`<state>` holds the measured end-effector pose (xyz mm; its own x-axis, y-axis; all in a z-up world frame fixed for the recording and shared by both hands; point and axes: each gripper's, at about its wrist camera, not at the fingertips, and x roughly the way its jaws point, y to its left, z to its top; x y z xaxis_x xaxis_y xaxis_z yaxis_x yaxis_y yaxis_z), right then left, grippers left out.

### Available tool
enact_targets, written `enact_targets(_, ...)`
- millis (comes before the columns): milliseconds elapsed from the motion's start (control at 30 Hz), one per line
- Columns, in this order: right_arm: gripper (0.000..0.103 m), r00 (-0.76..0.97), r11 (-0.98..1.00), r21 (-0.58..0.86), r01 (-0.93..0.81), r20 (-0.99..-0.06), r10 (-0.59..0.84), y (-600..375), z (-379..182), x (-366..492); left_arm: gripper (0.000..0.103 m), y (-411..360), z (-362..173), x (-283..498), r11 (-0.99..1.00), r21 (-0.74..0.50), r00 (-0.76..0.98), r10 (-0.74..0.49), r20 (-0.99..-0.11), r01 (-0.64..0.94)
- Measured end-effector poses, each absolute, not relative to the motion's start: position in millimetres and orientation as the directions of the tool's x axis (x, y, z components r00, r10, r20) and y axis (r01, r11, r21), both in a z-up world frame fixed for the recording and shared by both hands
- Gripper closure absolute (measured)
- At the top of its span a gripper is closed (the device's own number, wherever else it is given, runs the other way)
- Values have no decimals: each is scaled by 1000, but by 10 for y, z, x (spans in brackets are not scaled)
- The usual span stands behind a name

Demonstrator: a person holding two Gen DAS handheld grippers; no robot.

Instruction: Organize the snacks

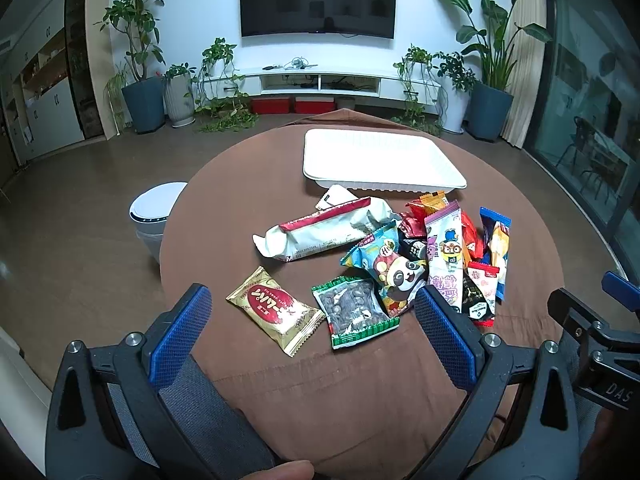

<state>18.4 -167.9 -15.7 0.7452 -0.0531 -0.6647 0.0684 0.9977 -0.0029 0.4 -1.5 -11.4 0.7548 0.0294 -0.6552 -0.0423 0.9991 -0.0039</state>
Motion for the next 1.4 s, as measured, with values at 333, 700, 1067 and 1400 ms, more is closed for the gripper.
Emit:
enact_targets(333,0,736,997,-13,70,-674,-60,-1670,-185,195,0,-18,-132,-1,999,-6,751,25,-659,-39)
enact_targets(700,0,734,997,-12,71,-676,-60,-1670,-196,193,0,-29,-150,-6,999,-7,749,23,-662,-37)
enact_targets(1067,0,733,998,-12,70,-678,-59,-1670,-201,186,0,-45,-164,-6,999,-9,744,19,-668,-33)
enact_targets(1400,0,732,998,-12,68,-679,-58,-1660,-214,177,0,-57,-162,-2,1000,-10,740,13,-672,-27)
